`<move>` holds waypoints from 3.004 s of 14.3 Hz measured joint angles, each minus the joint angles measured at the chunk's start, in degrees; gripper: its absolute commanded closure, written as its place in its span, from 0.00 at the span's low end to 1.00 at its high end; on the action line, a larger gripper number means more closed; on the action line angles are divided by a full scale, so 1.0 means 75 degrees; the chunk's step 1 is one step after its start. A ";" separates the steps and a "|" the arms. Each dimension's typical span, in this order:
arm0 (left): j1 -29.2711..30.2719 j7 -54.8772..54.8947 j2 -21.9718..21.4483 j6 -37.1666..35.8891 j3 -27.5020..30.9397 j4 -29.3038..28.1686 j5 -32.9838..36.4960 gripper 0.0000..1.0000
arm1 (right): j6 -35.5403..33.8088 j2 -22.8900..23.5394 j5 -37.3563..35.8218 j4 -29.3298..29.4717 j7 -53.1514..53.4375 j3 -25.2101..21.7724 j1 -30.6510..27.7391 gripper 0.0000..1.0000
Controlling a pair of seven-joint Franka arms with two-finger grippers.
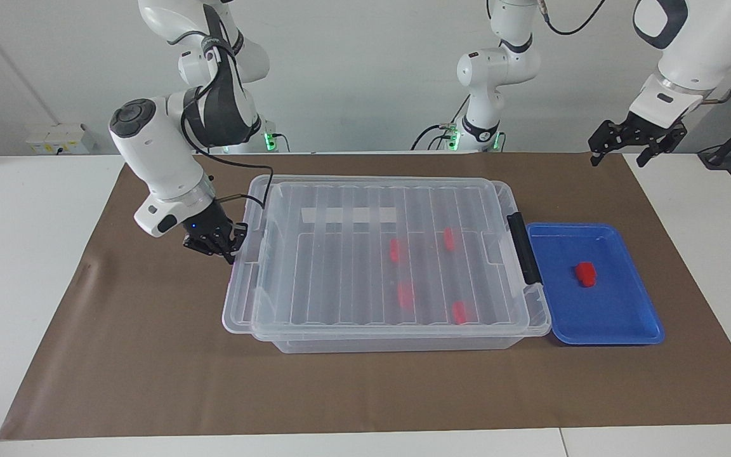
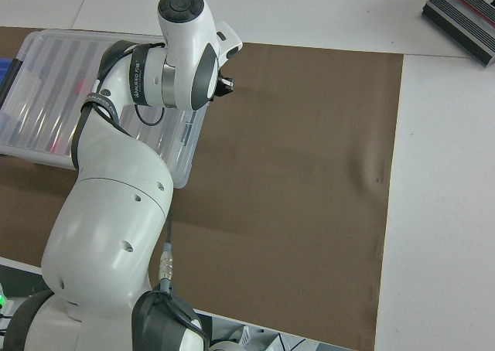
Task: Place red block in blue tray from box
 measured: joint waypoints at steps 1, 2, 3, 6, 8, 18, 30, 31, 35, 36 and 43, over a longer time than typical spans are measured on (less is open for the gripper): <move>-0.0001 -0.0054 0.0006 0.0000 -0.0068 -0.0019 0.0000 0.00 | 0.0000 0.0000 0.0006 -0.0008 0.0000 0.0000 -0.0001 1.00; -0.0002 -0.0085 0.0013 0.0000 -0.0126 -0.0035 -0.0002 0.00 | 0.0000 0.0000 0.0014 -0.0016 0.0000 0.0000 -0.0001 1.00; -0.0005 -0.0120 0.0015 0.0000 -0.0195 -0.0047 -0.0004 0.00 | 0.0000 0.0000 0.0022 -0.0026 0.0000 0.0000 -0.0001 1.00; -0.0094 -0.0190 0.0012 0.0003 -0.0319 -0.0151 -0.0009 0.00 | 0.0002 0.0000 0.0179 -0.0055 0.0000 -0.0003 -0.0010 1.00; -0.0283 -0.0285 0.0007 0.0004 -0.0334 -0.0198 -0.0012 0.00 | 0.0002 0.0000 0.0336 -0.0056 0.0000 -0.0003 -0.0013 1.00; -0.1222 -0.0909 0.0440 -0.0308 0.0501 0.0454 -0.0015 0.00 | 0.0002 0.0000 0.0432 -0.0155 0.0000 -0.0001 0.0006 1.00; -0.1264 -0.0974 0.0529 -0.0503 0.0495 0.0569 -0.0016 0.00 | 0.0124 0.0000 0.0433 -0.0181 0.0000 0.0001 0.0165 1.00; -0.1266 -0.1006 0.0519 -0.0503 0.0484 0.0605 -0.0016 0.00 | 0.0125 0.0000 0.0433 -0.0181 0.0000 0.0000 0.0165 1.00; -0.1275 -0.1069 0.0412 -0.0502 0.0457 0.0712 -0.0016 0.00 | 0.0106 -0.0094 -0.0126 -0.0154 0.0000 -0.0052 0.0072 0.00; -0.1275 -0.1071 0.0399 -0.0502 0.0457 0.0712 -0.0016 0.00 | 0.0042 -0.0183 -0.0459 -0.0133 0.0000 -0.0074 0.0007 0.00; -0.1275 -0.1071 0.0396 -0.0502 0.0456 0.0712 -0.0016 0.00 | -0.2249 -0.0907 -0.1464 0.0925 0.0981 -0.0113 -0.0388 0.00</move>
